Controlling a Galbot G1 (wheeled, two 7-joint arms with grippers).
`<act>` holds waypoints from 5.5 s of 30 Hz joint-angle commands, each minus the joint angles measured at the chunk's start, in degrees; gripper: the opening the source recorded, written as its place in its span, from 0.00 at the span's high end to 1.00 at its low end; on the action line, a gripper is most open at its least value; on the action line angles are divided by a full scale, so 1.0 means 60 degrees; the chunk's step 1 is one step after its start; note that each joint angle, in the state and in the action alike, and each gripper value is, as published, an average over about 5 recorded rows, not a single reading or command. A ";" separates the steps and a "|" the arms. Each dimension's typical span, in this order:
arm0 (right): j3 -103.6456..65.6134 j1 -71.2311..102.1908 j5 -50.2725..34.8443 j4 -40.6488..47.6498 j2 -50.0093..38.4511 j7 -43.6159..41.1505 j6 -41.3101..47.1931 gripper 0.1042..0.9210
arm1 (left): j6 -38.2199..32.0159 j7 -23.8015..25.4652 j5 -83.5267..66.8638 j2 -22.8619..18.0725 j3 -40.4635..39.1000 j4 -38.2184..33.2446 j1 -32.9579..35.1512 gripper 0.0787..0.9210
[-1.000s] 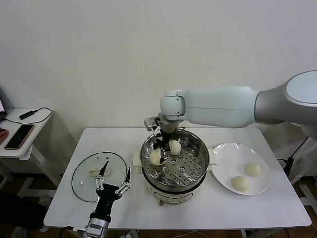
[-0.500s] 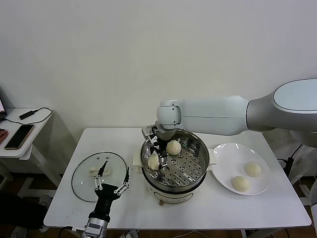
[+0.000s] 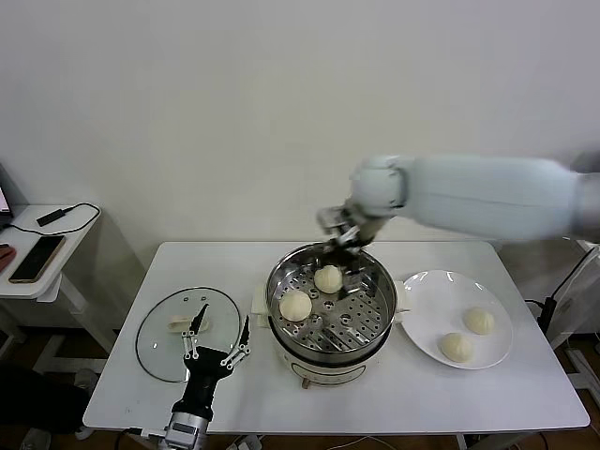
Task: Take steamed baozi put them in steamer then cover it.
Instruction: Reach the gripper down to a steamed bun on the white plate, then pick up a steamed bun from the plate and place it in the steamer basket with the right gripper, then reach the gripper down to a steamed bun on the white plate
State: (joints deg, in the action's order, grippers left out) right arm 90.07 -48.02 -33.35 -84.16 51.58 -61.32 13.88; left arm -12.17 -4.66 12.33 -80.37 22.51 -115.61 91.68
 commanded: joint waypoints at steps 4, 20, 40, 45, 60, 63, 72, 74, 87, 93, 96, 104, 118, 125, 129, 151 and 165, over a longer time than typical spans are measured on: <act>-0.0241 0.0243 0.2042 0.0162 -0.4089 -0.1578 -0.1632 0.12 | 0.0060 -0.0001 0.0141 0.0003 -0.0095 -0.0205 0.0076 0.12; -0.2851 0.5386 0.3483 0.1551 -0.4594 -0.0160 -0.1948 0.12 | 0.0056 -0.0062 0.0319 -0.0089 -0.0207 -0.0288 0.0239 0.12; -0.4772 0.7329 0.3792 0.3335 -0.2925 -0.0087 -0.1907 0.12 | 0.0148 -0.0095 0.0319 -0.0083 -0.0034 -0.0222 0.0284 0.12; -0.4552 0.7044 0.3774 0.3472 -0.2784 -0.0250 -0.1866 0.14 | 0.0150 -0.0096 0.0312 -0.0089 -0.0042 -0.0154 0.0229 0.12; -0.3661 0.5222 0.3334 0.2619 -0.3233 -0.0714 -0.1792 0.32 | 0.0133 -0.0097 0.0291 -0.0034 -0.0067 -0.0088 0.0126 0.12; -0.3227 0.4001 0.3203 0.2141 -0.3322 -0.1024 -0.2111 0.32 | 0.0133 -0.0096 0.0291 -0.0007 -0.0082 -0.0083 0.0115 0.12; -0.1163 -0.0111 0.2834 0.0025 -0.2319 -0.1197 -0.4199 0.32 | 0.0131 -0.0097 0.0269 0.0045 -0.0114 -0.0172 0.0100 0.12; -0.1212 -0.0429 0.3224 -0.0358 -0.1897 -0.1158 -0.4903 0.33 | 0.0135 -0.0096 0.0266 0.0053 -0.0118 -0.0194 0.0103 0.12; -0.1687 0.0287 0.5213 -0.2601 0.0108 -0.0608 -0.6598 0.33 | 0.0092 -0.0098 0.0236 0.0058 -0.0085 -0.0236 0.0140 0.12; -0.1696 0.0983 0.6464 -0.2654 0.0631 -0.0475 -0.7512 0.33 | 0.0075 -0.0101 0.0205 0.0051 -0.0059 -0.0172 0.0104 0.12; -0.1657 0.1306 0.6847 -0.2563 0.0781 -0.0499 -0.7733 0.32 | 0.0068 -0.0102 0.0178 0.0050 -0.0051 -0.0144 0.0087 0.12; -0.1755 0.2112 0.7433 -0.2340 0.0959 -0.0538 -0.8032 0.31 | 0.0025 -0.0106 0.0103 0.0067 -0.0017 -0.0031 0.0058 0.12; -0.1770 0.2520 0.7703 -0.2258 0.0993 -0.0621 -0.8189 0.29 | -0.0021 -0.0118 0.0077 0.0047 -0.0004 0.0037 0.0034 0.12; -0.1904 0.2651 0.8011 -0.2136 0.1060 -0.0434 -0.8104 0.14 | -0.0039 -0.0125 0.0060 0.0055 0.0012 0.0090 0.0022 0.12; -0.2181 0.2573 0.7960 -0.2144 0.0989 -0.0441 -0.8053 0.12 | -0.0045 -0.0126 0.0058 0.0063 0.0017 0.0120 0.0009 0.12; -0.3296 0.1787 0.2579 0.2896 -0.2802 -0.2216 -0.2382 0.12 | 0.0028 -0.0109 0.0102 0.0126 -0.0130 0.0007 -0.0024 0.12; -0.4574 0.5243 0.4090 0.5863 -0.2934 -0.1064 -0.3069 0.12 | 0.0053 -0.0119 0.0105 0.0153 -0.0111 -0.0051 0.0035 0.12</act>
State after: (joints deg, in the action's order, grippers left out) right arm 67.14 -26.90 -9.82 -60.60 35.90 -70.24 -6.79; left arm -11.91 -5.36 12.92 -79.45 21.83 -115.88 91.83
